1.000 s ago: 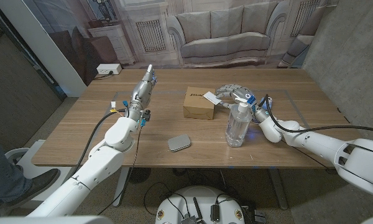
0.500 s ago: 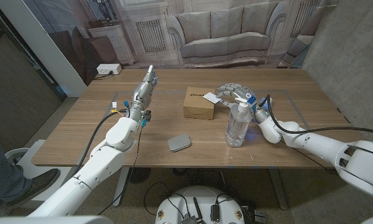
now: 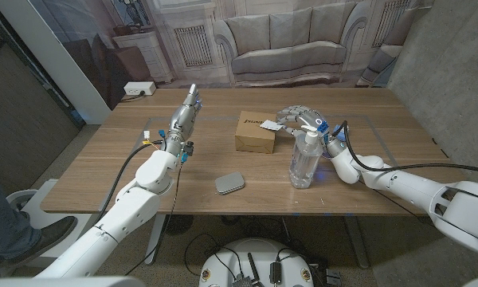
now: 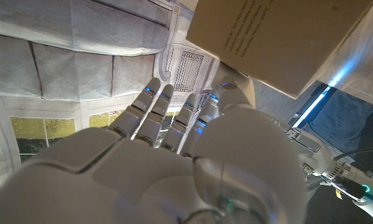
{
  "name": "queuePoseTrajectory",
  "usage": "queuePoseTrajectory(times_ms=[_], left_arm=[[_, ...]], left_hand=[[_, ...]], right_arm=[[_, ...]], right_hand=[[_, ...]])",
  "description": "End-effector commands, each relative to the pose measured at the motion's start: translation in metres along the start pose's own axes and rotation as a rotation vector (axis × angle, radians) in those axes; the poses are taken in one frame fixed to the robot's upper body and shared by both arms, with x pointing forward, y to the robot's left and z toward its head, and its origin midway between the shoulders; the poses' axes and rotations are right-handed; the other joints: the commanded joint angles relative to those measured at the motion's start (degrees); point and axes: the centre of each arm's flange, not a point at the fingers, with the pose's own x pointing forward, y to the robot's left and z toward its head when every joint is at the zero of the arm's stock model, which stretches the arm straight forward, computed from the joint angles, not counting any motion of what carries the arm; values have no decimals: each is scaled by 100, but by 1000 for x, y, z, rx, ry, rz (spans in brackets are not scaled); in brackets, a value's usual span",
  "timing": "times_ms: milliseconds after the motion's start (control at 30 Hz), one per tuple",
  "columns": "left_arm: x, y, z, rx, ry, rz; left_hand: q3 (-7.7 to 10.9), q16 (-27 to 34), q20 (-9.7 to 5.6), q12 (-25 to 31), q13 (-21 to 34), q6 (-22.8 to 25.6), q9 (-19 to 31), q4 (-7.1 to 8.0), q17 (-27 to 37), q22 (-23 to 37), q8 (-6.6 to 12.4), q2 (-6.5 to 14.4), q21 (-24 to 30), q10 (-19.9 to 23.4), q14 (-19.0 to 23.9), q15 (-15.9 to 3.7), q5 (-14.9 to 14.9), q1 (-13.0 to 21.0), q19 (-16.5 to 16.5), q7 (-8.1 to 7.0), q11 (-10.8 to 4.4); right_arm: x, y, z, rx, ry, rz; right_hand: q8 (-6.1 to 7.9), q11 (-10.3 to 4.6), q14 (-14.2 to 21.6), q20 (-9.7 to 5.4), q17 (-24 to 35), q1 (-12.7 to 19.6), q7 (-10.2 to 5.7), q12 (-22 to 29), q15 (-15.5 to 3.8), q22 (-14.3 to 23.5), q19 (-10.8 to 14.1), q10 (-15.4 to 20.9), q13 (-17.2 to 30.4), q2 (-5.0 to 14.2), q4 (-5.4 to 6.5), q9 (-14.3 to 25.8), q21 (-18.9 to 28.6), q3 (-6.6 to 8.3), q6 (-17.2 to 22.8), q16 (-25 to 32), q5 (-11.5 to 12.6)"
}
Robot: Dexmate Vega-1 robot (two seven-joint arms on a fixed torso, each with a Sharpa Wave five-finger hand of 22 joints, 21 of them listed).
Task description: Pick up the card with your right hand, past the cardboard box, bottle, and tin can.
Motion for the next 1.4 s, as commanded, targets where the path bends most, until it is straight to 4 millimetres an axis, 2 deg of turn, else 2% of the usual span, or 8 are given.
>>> queuePoseTrajectory(times_ms=[33, 300, 800, 1400], left_arm=[[6, 4, 2, 1, 0, -5], [11, 9, 5, 2, -9, -11], [19, 10, 5, -6, -20, -27], [16, 9, 3, -14, -24, -25]], left_hand=[[-30, -2, -288, -19, 18, 14, 20, 0, 21, 34, -15, 47, -25, 30, -16, 11, 38, 16, -69, -18, -17], [-39, -3, -292, -23, 18, 15, 21, 0, 21, 35, -17, 52, -31, 26, -18, 8, 39, 21, -67, -24, -23], [-53, -3, -285, -24, 19, 19, 21, 1, 21, 36, -18, 61, -39, 33, -16, 14, 39, 27, -64, -18, -8], [-70, -4, -279, -28, 19, 23, 21, 2, 21, 36, -19, 70, -47, 33, -16, 13, 39, 36, -60, -16, -2]], right_arm=[[4, 2, -1, 6, 14, -7], [5, -1, 0, -5, 17, -10], [10, -19, 0, 1, 74, 28], [10, -29, -2, 10, 94, 26]], right_hand=[[61, 16, 58, -735, 8, 31, -13, 15, -909, 17, 35, 66, 26, 39, -15, 43, -1, 51, 71, 36, -27], [112, 18, 65, -738, 10, 60, -11, 10, -917, 21, 38, 74, 27, 51, -21, 86, -2, 51, 94, 32, -53], [212, 20, 68, -689, 14, 102, -10, 2, -894, 25, 41, 101, 28, 43, -28, 184, -5, 31, 104, 20, -109], [300, 20, 47, -660, 18, 121, -10, -14, -883, 26, 26, 106, 28, 43, -19, 282, -18, 6, 85, 6, -152]])
